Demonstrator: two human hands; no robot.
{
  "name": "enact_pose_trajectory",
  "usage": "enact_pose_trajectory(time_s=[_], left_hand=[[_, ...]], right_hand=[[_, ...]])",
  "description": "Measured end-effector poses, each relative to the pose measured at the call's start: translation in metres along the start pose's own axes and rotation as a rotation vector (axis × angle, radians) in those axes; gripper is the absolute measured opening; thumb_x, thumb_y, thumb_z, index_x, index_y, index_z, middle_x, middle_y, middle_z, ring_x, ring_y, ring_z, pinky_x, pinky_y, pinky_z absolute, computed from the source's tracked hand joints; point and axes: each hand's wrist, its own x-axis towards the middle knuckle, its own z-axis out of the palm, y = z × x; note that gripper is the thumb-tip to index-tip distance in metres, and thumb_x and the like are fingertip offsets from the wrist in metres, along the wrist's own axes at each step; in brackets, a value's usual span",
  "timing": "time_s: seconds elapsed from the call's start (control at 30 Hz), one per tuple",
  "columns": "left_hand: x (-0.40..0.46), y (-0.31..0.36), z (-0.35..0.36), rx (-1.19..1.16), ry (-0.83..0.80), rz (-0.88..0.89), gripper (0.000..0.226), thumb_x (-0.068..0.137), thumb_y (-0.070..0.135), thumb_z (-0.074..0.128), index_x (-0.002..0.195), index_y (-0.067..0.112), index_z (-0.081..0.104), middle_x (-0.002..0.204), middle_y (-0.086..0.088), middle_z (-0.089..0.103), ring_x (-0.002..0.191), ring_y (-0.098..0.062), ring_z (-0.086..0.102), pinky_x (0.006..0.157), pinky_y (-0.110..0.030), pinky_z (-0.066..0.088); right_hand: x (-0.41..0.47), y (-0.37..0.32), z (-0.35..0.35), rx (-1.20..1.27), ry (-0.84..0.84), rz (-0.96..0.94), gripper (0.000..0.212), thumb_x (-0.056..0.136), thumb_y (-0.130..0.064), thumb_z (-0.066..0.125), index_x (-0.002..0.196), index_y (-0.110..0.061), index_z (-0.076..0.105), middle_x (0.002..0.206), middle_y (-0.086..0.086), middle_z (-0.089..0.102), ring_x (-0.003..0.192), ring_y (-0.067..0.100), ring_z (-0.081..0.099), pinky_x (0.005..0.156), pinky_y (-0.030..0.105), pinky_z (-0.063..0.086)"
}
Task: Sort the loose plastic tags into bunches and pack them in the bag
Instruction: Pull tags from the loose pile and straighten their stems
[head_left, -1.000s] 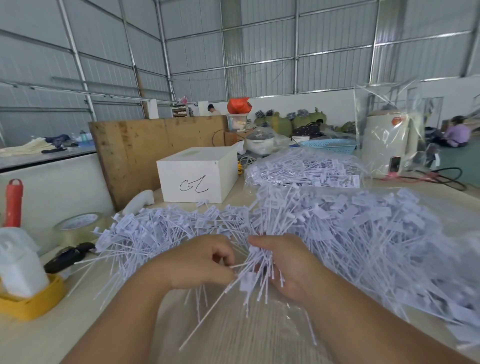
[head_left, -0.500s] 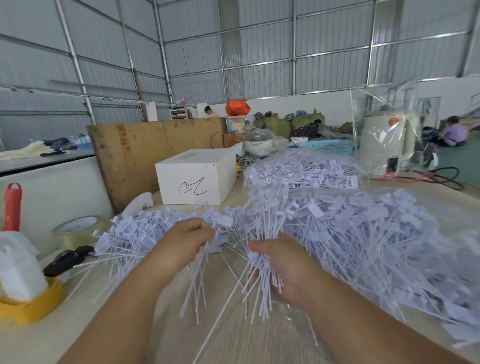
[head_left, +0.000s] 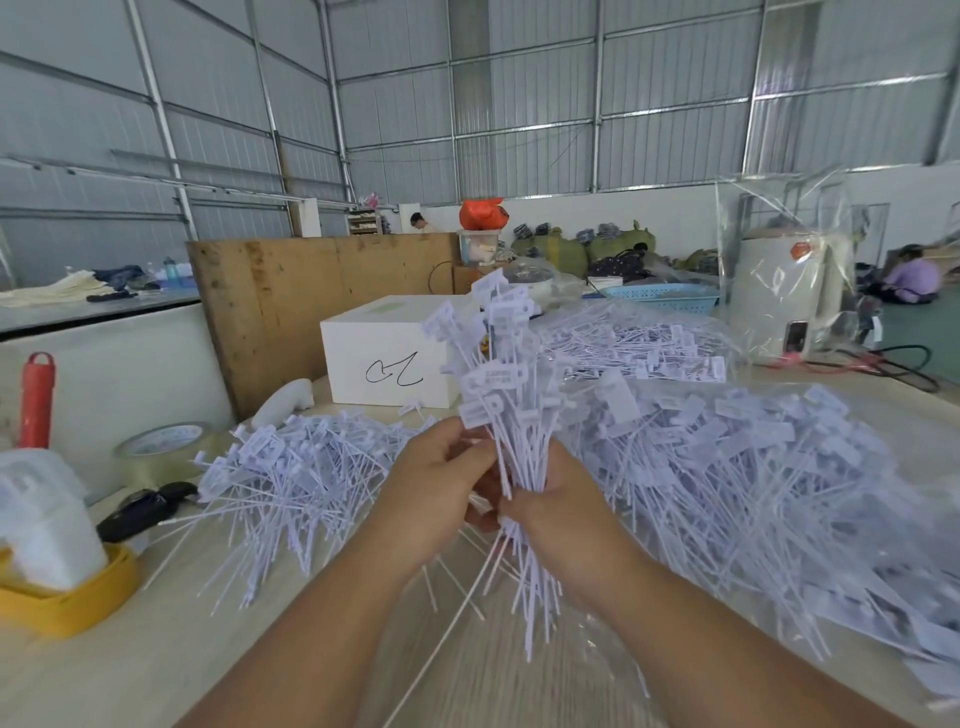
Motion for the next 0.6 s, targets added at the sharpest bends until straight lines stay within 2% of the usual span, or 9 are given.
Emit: enact_pose_trajectory(time_s=[0.07,0.13,0.17,0.23,0.27,0.37,0.47,0.53,0.6], left_hand=[[0.000,0.000,-0.004,0.136,0.033,0.014,0.016,0.091,0.009,0.058,0.097,0.020,0.067,0.081,-0.005,0.072,0.064,-0.015,0.068,0.050,-0.028,0.049],[0.000,0.001,-0.010,0.375,0.040,0.028,0.003,0.089,0.025,0.064,0.092,0.025,0.065,0.086,-0.001,0.071,0.076,-0.015,0.067,0.066,-0.035,0.052],[0.000,0.001,-0.014,0.470,-0.013,0.006,0.014,0.087,0.037,0.066,0.088,0.023,0.065,0.087,0.001,0.070,0.080,-0.016,0.065,0.073,-0.037,0.049],[-0.002,0.002,-0.019,0.619,-0.231,-0.080,0.034,0.080,0.055,0.067,0.082,0.020,0.067,0.078,0.006,0.065,0.074,-0.013,0.060,0.071,-0.033,0.044],[-0.004,0.004,-0.020,0.686,-0.355,-0.108,0.034,0.079,0.054,0.067,0.077,0.021,0.067,0.073,0.008,0.061,0.069,-0.010,0.056,0.068,-0.031,0.040],[-0.007,0.004,-0.018,0.737,-0.599,-0.095,0.039,0.087,0.033,0.069,0.053,0.024,0.053,0.051,0.012,0.040,0.050,-0.005,0.037,0.056,-0.027,0.029],[-0.006,0.001,-0.014,0.687,-0.513,-0.028,0.040,0.089,0.025,0.069,0.052,0.023,0.055,0.045,0.012,0.038,0.045,-0.003,0.034,0.050,-0.022,0.027],[-0.006,0.000,-0.013,0.596,-0.417,-0.005,0.032,0.089,0.026,0.069,0.063,0.010,0.062,0.047,0.012,0.040,0.046,-0.006,0.036,0.052,-0.024,0.029],[-0.005,-0.003,-0.012,0.500,-0.356,0.011,0.035,0.090,0.028,0.069,0.070,0.001,0.062,0.051,0.006,0.042,0.050,-0.011,0.037,0.054,-0.025,0.029]], right_hand=[[0.001,-0.001,-0.002,0.018,0.034,0.017,0.038,0.084,0.017,0.050,0.106,-0.010,0.066,0.084,0.008,0.070,0.070,0.017,0.067,0.056,0.028,0.053],[0.002,-0.004,-0.004,0.030,0.079,0.039,0.026,0.087,0.012,0.052,0.103,-0.006,0.060,0.079,0.010,0.065,0.062,0.014,0.062,0.051,0.024,0.050],[0.002,-0.006,-0.006,0.024,0.104,0.038,0.020,0.088,0.010,0.052,0.100,-0.005,0.058,0.076,0.010,0.062,0.058,0.011,0.060,0.049,0.022,0.049],[0.003,-0.011,-0.010,0.015,0.149,0.021,0.019,0.087,0.011,0.052,0.093,-0.006,0.057,0.073,0.007,0.061,0.052,0.006,0.058,0.046,0.017,0.046],[0.003,-0.013,-0.011,0.030,0.170,0.016,0.022,0.086,0.012,0.053,0.089,-0.009,0.057,0.073,0.007,0.061,0.051,0.006,0.058,0.044,0.018,0.045],[0.004,-0.017,-0.011,0.056,0.191,0.000,0.026,0.086,0.009,0.057,0.082,-0.016,0.056,0.074,0.008,0.062,0.054,0.015,0.059,0.046,0.024,0.045],[0.004,-0.017,-0.013,0.058,0.207,-0.032,0.018,0.087,0.005,0.061,0.086,-0.012,0.058,0.072,0.005,0.065,0.055,0.012,0.060,0.048,0.020,0.047],[0.004,-0.015,-0.015,0.014,0.207,-0.054,0.012,0.087,-0.001,0.066,0.091,-0.012,0.061,0.073,0.001,0.068,0.060,0.010,0.064,0.052,0.018,0.049],[0.003,-0.013,-0.016,-0.028,0.208,-0.053,0.012,0.087,-0.007,0.069,0.095,-0.013,0.064,0.080,0.003,0.071,0.071,0.013,0.068,0.061,0.023,0.053]])
